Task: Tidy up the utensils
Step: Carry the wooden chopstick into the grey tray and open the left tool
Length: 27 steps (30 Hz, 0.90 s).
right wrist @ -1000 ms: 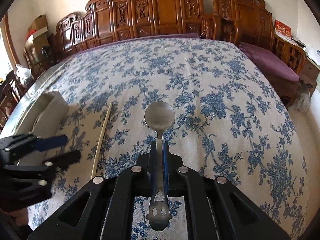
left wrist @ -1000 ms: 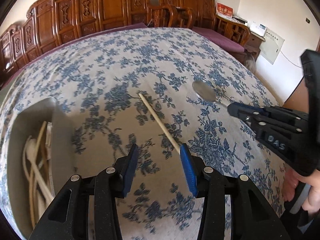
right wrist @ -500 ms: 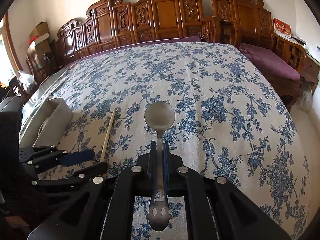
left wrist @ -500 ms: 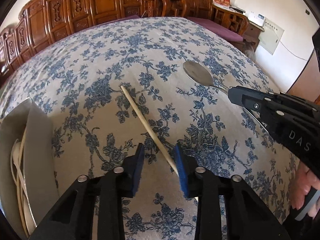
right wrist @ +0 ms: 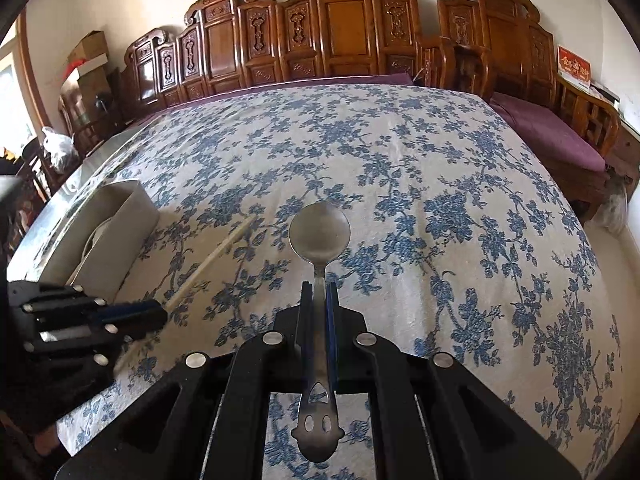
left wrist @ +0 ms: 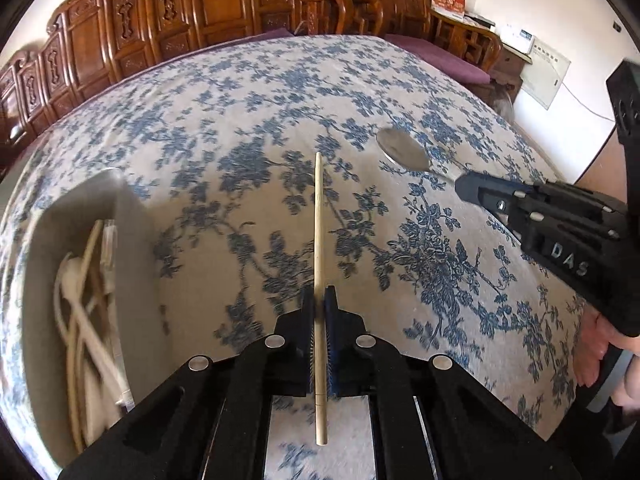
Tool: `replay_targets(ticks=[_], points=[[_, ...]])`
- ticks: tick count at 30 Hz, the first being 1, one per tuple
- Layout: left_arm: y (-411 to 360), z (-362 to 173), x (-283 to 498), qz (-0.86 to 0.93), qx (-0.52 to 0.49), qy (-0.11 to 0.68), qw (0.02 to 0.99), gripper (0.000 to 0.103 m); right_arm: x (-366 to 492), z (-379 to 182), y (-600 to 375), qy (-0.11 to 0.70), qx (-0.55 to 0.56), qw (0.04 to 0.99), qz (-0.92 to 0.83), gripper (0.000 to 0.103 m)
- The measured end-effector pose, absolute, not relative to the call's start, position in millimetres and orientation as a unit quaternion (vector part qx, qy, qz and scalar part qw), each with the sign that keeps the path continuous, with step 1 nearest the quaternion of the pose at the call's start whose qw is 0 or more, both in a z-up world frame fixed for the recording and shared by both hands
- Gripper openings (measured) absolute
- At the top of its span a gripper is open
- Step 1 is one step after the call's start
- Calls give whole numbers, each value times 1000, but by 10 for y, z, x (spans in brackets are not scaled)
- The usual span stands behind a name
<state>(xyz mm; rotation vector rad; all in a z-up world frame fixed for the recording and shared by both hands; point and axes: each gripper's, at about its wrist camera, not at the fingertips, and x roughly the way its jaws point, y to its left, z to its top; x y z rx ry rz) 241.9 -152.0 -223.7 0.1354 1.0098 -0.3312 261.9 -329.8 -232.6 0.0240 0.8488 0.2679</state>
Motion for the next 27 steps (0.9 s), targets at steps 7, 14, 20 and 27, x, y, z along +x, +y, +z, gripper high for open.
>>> replay_targets(ticks=[7, 14, 20, 27], points=[[-1294, -1984, 2270, -147, 64, 462, 873, 4, 2513, -2282, -3178, 406, 2, 903, 139, 8], [-1026, -1752, 2184, -132, 55, 443, 885, 4, 2448, -2180, -3027, 395, -2, 905, 157, 8], [-792, -1627, 2162, -115, 52, 435, 892, 4, 2411, -2113, -2848, 387, -6, 906, 173, 8], [-530, -1562, 2165, -94, 53, 429, 897, 4, 2367, -2118, -2713, 387, -19, 903, 184, 8]])
